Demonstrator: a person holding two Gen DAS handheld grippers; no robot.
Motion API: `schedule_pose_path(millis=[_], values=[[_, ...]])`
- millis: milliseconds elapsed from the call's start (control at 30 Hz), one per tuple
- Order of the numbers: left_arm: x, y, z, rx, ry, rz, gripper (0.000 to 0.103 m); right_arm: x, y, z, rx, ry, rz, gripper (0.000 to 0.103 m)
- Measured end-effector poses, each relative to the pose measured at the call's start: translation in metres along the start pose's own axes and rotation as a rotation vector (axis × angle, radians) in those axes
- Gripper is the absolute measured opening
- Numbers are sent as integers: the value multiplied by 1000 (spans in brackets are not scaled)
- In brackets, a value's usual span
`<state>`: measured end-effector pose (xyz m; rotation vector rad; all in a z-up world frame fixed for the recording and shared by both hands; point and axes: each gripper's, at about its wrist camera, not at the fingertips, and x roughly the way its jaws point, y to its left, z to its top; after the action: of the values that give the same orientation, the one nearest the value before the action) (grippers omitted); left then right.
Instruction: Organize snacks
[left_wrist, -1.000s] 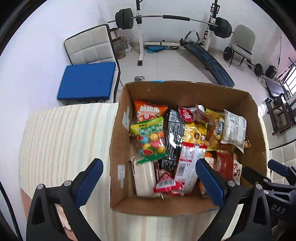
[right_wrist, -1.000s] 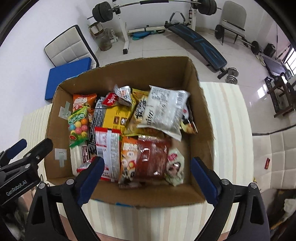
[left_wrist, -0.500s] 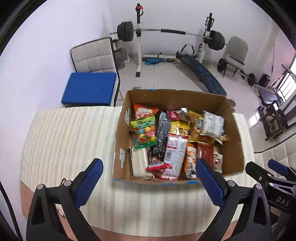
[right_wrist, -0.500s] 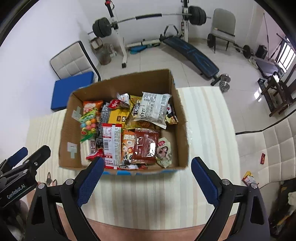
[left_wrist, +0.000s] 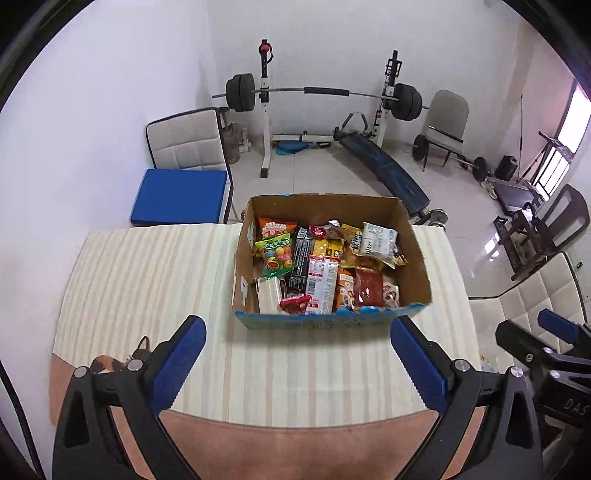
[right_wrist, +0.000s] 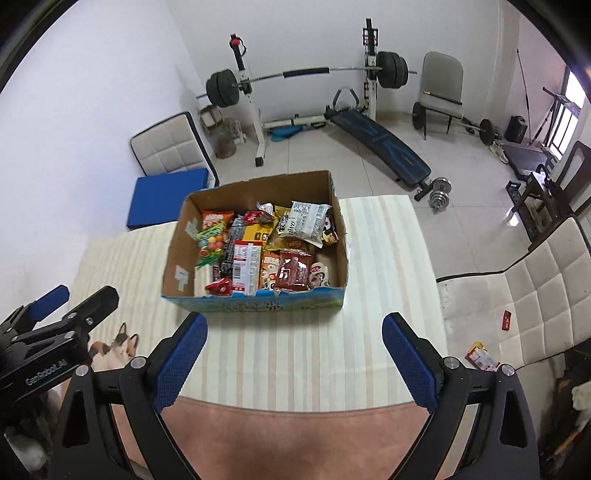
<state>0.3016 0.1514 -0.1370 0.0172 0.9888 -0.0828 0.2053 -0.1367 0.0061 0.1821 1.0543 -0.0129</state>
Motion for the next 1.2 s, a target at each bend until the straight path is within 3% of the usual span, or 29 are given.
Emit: schedule_pose_path(millis=[367, 567, 833, 1200], values=[[-60, -10, -28, 17, -37, -2, 102, -85, 5, -35, -53, -82, -20, 100], [-75, -11, -40, 4, -31, -23, 102, -105, 6, -44, -64, -93, -15, 100], [-84, -9, -43, -28, -65, -23, 102, -105, 2, -47, -54, -87, 0, 101], [-57, -6, -35, -26, -108, 14, 102, -69, 4, -32, -48, -121, -51, 102]])
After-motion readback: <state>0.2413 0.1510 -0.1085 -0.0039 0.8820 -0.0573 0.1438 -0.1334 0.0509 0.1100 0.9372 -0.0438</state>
